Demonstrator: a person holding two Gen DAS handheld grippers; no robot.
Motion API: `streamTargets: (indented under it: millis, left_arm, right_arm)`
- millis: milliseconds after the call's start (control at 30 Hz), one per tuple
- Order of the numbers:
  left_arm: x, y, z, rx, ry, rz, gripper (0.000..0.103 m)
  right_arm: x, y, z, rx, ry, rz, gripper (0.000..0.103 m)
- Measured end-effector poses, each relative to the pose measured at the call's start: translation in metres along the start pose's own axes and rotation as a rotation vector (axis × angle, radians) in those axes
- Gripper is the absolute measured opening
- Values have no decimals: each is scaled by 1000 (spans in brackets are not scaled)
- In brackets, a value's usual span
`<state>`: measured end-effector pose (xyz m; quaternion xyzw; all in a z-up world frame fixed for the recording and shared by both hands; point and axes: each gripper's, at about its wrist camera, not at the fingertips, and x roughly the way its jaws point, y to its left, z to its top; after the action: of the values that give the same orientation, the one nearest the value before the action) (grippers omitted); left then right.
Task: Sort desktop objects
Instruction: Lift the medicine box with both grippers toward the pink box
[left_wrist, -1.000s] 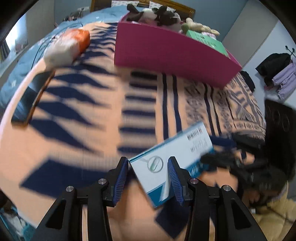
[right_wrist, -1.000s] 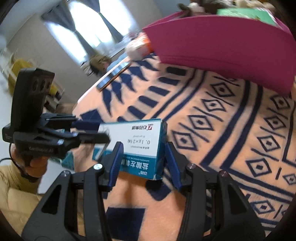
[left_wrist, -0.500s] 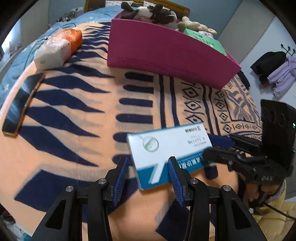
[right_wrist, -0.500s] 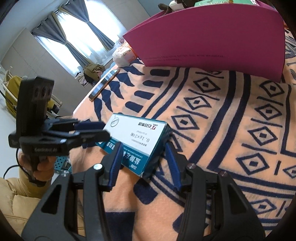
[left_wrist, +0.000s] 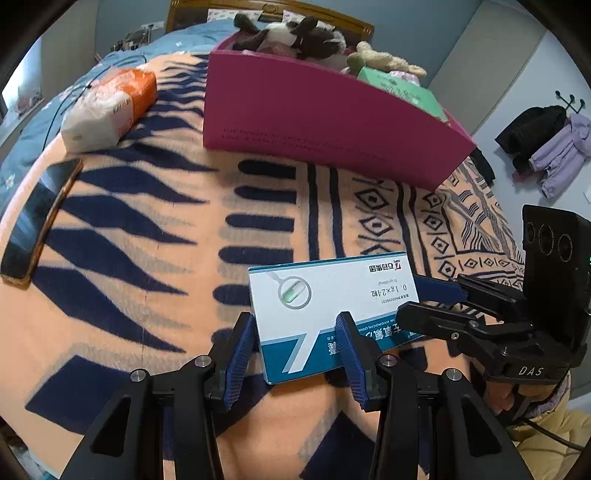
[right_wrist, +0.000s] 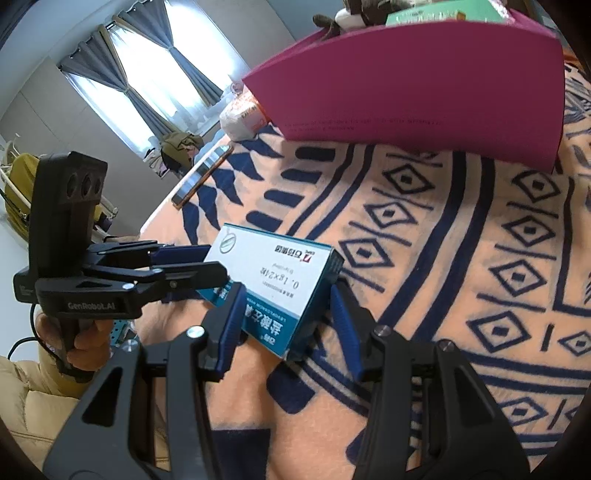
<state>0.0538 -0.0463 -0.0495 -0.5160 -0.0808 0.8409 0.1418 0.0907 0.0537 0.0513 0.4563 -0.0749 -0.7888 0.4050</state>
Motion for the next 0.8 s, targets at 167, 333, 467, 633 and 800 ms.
streamTargets:
  millis: [167, 333, 467, 633, 800]
  left_arm:
    - [-10, -6, 11, 19, -48, 16, 45]
    - [-15, -14, 19, 35, -85, 23, 50]
    - [-17, -19, 24, 47, -112, 43, 50]
    - [-20, -19, 30, 43, -128, 37, 49]
    - [-24, -20, 35, 42, -149, 42, 50]
  right_arm:
    - [-9, 3, 7, -22, -45, -32, 50]
    - [-16, 5, 10, -34, -69, -49, 50]
    - [-20, 5, 13, -39, -86, -62, 50]
    - [-24, 7, 17, -54, -104, -74, 50]
    - [-24, 12, 23, -69, -117, -86, 50]
